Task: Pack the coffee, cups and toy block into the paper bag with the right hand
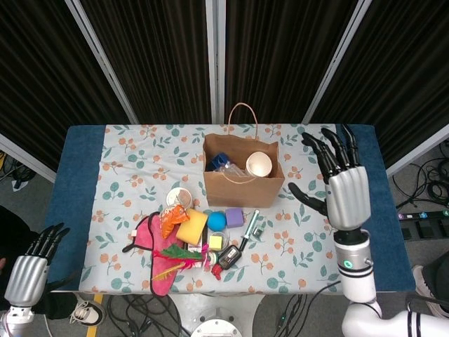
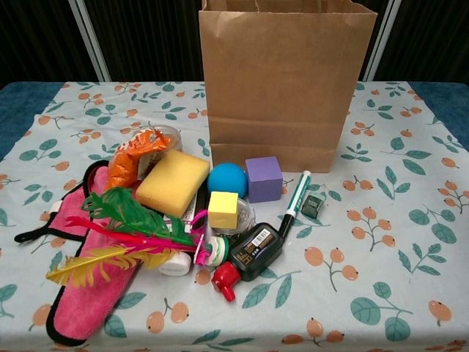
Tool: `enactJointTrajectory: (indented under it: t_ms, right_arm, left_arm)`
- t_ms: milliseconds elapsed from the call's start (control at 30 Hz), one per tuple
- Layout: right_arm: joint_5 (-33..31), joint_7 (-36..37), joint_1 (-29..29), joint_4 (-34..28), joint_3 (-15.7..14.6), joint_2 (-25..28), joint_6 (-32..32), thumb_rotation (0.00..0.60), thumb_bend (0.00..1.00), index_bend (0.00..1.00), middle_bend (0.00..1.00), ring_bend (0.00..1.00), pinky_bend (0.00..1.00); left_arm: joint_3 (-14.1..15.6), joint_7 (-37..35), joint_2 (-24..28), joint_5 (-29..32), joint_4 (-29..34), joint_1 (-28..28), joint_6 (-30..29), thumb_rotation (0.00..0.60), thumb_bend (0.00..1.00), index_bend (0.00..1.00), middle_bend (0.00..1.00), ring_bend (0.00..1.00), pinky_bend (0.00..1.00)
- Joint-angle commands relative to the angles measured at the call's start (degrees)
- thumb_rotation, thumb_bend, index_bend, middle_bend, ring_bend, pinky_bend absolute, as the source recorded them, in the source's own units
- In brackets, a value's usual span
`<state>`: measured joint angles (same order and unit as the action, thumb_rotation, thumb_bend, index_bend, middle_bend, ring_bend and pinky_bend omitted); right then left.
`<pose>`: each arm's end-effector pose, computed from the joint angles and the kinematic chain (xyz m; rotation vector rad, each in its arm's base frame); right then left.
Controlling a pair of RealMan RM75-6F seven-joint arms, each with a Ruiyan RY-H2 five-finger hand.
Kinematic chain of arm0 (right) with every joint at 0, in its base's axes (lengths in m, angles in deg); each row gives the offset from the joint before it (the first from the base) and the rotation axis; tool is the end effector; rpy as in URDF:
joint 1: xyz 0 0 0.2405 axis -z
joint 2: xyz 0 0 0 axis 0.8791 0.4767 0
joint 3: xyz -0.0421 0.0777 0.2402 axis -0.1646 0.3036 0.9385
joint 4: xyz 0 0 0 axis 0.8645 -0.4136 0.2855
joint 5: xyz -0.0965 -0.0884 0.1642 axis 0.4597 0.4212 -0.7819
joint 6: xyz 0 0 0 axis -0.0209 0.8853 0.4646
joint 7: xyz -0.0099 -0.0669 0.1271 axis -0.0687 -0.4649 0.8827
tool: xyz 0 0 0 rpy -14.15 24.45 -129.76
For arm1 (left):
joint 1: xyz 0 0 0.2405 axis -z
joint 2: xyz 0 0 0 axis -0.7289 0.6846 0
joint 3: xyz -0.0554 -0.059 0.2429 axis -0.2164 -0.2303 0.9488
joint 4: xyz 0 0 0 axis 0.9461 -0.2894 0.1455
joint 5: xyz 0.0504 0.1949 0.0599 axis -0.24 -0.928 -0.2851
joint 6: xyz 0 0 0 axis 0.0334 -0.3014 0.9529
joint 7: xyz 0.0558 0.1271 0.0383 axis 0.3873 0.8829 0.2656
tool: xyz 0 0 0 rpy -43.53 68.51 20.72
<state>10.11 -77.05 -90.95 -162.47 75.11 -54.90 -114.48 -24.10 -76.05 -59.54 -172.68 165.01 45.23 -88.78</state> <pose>-0.0811 -0.2742 0.1569 1.2960 -0.5702 1.5929 -0.3245 0.1215 0.1074 -1.4092 -0.9150 -1.1066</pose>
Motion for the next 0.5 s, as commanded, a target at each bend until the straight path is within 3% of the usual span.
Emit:
enactJointTrajectory:
  t_ms: [33, 300, 500]
  right_arm:
    - [4.44, 6.49, 6.64, 0.85, -7.64, 3.8, -2.48, 0.6, 0.0, 0.15, 0.3, 0.14, 0.02]
    - [4.47, 15.32, 11.86, 4.32, -18.1, 4.21, 2.96, 0.6, 0.0, 0.16, 0.34, 0.19, 0.05]
    - [4.59, 14.43, 11.02, 5.7, -20.33, -0.08, 9.3, 0.6, 0.0, 0.18, 0.35, 0.21, 0.07]
  left_arm:
    - [0.15, 0.26, -0.04, -0.14, 0.05, 0.03, 0.14, 0.6, 0.16, 0.18, 0.19, 0.12, 0.23]
    - [0.14, 0.74, -0.21, -0.18, 0.14, -0.03, 0.03, 0.6, 0.16, 0.18, 0.19, 0.12, 0.23]
    - [-0.02, 0.58, -0.24, -0.16, 0.11, -0.06, -0.27, 0.6, 0.16, 0.18, 0.19, 0.12, 0.23]
